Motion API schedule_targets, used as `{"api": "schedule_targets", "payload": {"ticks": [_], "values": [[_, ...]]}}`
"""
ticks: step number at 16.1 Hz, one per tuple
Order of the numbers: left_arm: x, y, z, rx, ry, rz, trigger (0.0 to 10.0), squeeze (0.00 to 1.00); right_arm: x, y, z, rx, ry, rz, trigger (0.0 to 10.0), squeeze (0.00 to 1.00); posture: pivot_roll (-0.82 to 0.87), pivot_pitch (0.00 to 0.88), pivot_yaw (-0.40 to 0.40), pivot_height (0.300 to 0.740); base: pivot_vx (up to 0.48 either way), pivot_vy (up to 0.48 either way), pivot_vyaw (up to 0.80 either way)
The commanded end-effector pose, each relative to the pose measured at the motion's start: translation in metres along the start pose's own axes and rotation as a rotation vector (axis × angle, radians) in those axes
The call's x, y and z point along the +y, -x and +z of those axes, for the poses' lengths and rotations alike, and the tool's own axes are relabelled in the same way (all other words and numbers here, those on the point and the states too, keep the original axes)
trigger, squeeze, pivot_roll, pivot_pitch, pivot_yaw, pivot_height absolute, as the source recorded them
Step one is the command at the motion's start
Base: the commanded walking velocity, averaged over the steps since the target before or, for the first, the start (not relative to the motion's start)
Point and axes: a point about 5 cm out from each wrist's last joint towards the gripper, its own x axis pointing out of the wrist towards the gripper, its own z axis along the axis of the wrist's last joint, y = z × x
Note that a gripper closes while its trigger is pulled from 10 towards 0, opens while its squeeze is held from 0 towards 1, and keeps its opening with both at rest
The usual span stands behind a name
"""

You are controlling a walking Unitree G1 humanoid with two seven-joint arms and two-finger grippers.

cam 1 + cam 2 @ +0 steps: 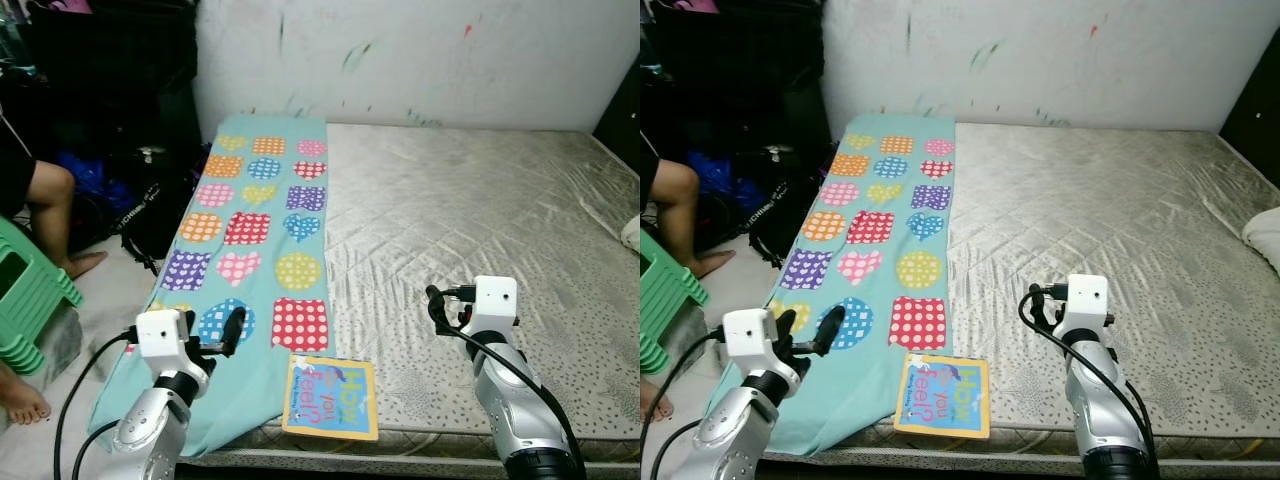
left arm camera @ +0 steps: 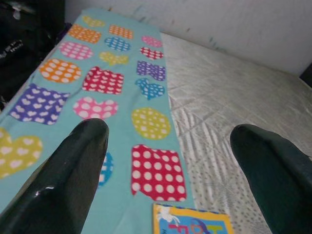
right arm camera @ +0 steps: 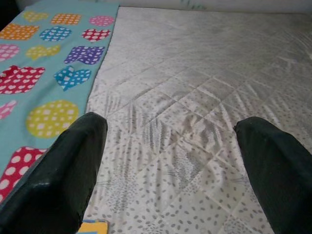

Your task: Clean up the room

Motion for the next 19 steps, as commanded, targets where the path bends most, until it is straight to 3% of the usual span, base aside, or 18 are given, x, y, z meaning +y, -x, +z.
{"api": "schedule_targets", "payload": {"ticks": [1,5,19], "values": [[-0.0026,-0.0018,-0.0007,0.011,-0.003,-0.007,10.0,0.00,-0.0032,-0.0013,0.0023,-0.007,0.003,-0.015,10.0,0.00,-0.08,0.000,-0.029,0.740,0.000,0.000,0.00],[-0.0048,-0.0028,-0.0015,0.011,0.001,-0.009,10.0,0.00,-0.0031,-0.0024,0.0022,-0.002,0.001,-0.014,10.0,0.00,-0.08,0.000,-0.031,0.740,0.000,0.000,0.00],[-0.0056,-0.0049,-0.0013,0.015,-0.005,-0.001,10.0,0.00,-0.0029,-0.0073,0.0049,-0.009,0.005,-0.020,10.0,0.00,-0.07,0.000,-0.034,0.740,0.000,0.000,-0.80]]}}
